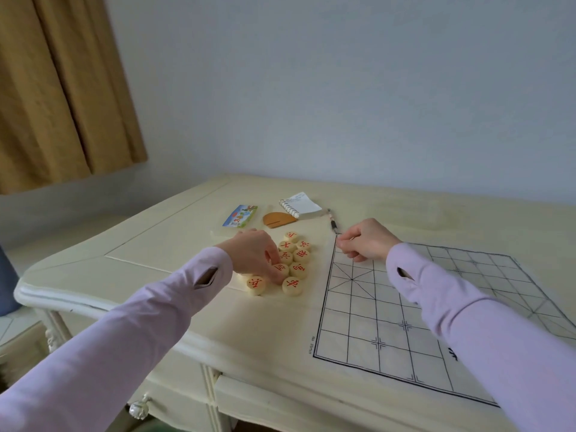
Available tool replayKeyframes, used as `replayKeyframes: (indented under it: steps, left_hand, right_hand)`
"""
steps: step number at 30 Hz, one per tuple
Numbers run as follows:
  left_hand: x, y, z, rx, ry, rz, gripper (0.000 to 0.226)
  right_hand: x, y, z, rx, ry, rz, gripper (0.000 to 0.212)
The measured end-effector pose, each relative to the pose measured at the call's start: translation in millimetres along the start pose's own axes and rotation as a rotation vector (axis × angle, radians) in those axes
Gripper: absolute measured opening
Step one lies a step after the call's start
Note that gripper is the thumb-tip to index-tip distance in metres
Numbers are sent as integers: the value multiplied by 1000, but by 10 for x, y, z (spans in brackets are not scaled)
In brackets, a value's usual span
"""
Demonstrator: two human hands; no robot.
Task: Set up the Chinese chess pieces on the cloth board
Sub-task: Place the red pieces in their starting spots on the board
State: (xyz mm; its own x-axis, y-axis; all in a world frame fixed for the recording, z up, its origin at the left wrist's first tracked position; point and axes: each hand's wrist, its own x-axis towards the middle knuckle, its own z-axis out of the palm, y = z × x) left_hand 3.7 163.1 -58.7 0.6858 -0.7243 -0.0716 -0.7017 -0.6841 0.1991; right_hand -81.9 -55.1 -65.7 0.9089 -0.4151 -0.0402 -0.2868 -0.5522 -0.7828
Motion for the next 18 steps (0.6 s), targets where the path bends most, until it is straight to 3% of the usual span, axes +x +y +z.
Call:
replayKeyframes:
  steps: [3, 6, 18]
  left_hand:
    - [23, 64, -37, 23, 121, -12, 42]
    - [46, 271, -68, -99, 260, 62, 38]
    - [286, 751, 52, -78, -55, 93, 39]
  right_hand:
    - [-16, 42, -27, -129, -126, -2, 16]
    - [-5, 21, -52, -303, -227, -16, 25]
    - [70, 87, -11, -312, -231, 3, 35]
